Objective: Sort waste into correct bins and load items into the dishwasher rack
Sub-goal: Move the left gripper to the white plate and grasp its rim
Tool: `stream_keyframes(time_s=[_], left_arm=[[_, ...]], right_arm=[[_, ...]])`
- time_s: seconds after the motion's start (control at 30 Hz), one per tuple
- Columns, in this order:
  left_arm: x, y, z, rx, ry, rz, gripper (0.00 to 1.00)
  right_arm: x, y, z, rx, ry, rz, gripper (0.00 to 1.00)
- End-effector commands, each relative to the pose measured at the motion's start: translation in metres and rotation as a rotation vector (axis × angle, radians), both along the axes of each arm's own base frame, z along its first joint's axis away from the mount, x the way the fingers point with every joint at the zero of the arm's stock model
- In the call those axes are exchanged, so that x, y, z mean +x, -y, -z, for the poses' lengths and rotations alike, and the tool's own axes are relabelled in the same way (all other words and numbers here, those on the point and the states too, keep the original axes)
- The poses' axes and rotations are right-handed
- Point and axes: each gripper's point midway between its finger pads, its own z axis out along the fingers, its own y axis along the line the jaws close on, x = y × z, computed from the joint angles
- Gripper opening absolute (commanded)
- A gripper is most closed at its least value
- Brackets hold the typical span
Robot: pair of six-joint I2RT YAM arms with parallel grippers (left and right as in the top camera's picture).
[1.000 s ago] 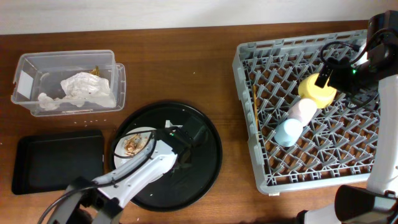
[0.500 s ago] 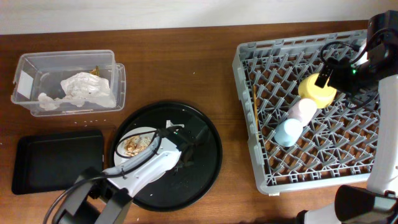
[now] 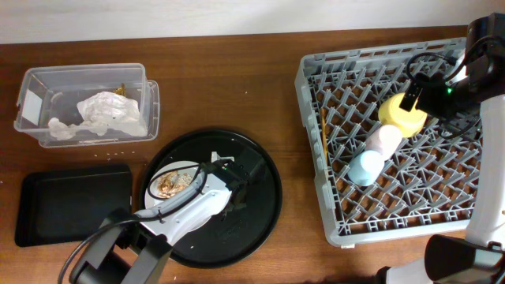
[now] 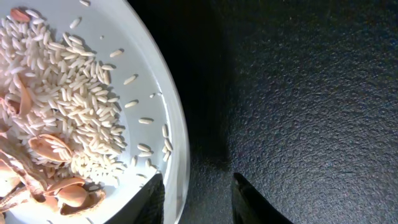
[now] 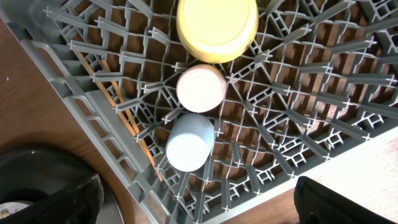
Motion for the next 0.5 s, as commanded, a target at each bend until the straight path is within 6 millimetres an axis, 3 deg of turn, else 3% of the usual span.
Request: stream_keyframes(time_s=[0.0,0.07,0.47], left_arm=[[-0.002,-0.005,0.004,0.027,-0.001,-0.010,0.34],[-0.003,-0.008,0.005,0.038,-0.001,-0.010,0.30],[-0.014,-0.017,0.016,0.059,-0.027,-0.011,0.29]], right_arm=[[0.000,0.000,0.002,0.007,-0.006,0.003,0.99],[0.000,0.000,0.002,0.007,-0.006,0.003,0.99],[0.000,0.000,0.002,0.007,-0.006,0.003,0.99]])
